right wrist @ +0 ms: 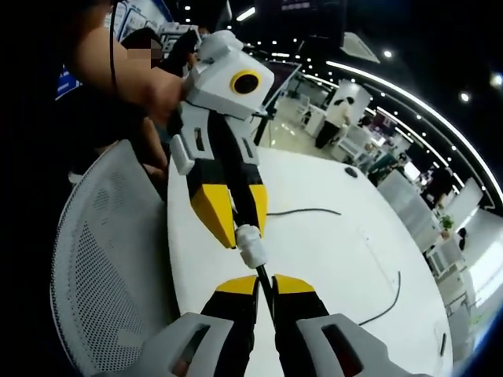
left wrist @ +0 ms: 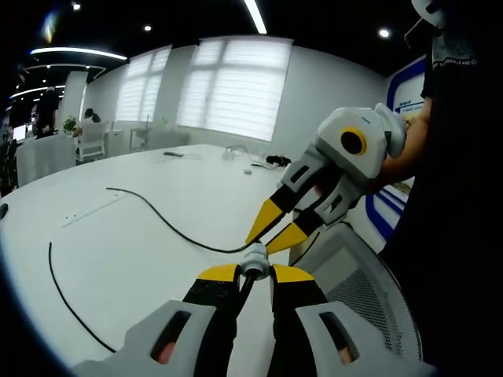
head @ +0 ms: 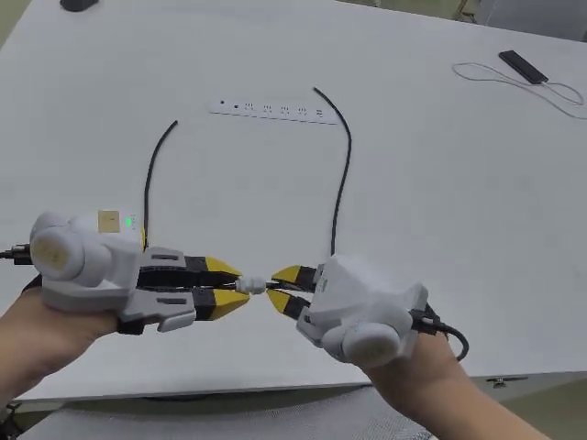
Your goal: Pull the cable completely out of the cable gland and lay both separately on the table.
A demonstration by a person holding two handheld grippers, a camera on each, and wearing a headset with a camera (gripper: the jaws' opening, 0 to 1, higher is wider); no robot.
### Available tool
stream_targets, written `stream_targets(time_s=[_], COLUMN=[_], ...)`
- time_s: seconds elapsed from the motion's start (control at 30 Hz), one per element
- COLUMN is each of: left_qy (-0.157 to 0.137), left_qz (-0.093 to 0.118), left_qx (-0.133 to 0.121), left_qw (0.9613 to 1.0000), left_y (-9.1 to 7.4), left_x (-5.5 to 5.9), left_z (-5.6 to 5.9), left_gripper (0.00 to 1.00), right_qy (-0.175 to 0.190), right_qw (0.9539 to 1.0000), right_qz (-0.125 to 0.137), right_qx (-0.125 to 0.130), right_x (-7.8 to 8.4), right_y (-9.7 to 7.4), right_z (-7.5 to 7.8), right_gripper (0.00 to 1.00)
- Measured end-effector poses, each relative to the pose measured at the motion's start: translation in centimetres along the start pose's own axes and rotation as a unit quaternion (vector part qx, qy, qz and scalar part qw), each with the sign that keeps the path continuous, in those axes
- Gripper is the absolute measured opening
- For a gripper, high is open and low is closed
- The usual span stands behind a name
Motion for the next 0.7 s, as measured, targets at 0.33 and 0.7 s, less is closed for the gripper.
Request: stream_targets(time_s=[0.33,0.7], left_qy=[-0.005,-0.001], left_qz=[0.005,0.017], left_qx=[-0.007,-0.010], left_qw=[1.0000,0.9998], left_y=[0.2,0.7], left_x=[-0.5,-1.2], left_z=[-0.9,-1.1], left_gripper=[0.15,0.15], right_qy=[0.001,0.060], right_qw=[1.0000,0.9980], right_qz=[0.001,0.009], right_qx=[0.006,0.014], right_x=[-0.3,0.6], right_y=[0.4,-0.4], right_z=[1.0,2.2], right_gripper=[0.01,0.00])
Point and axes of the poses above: the centre of the closed fingertips' face, and the gripper's own axes: y roughly forward along the fingers, z roughly to its right, x roughly out of its underside, the point moved 5 cm from there along -y, roughly backward along the fingers, and after that the axes turned 6 degrees about -x, right-handed, at the moved point
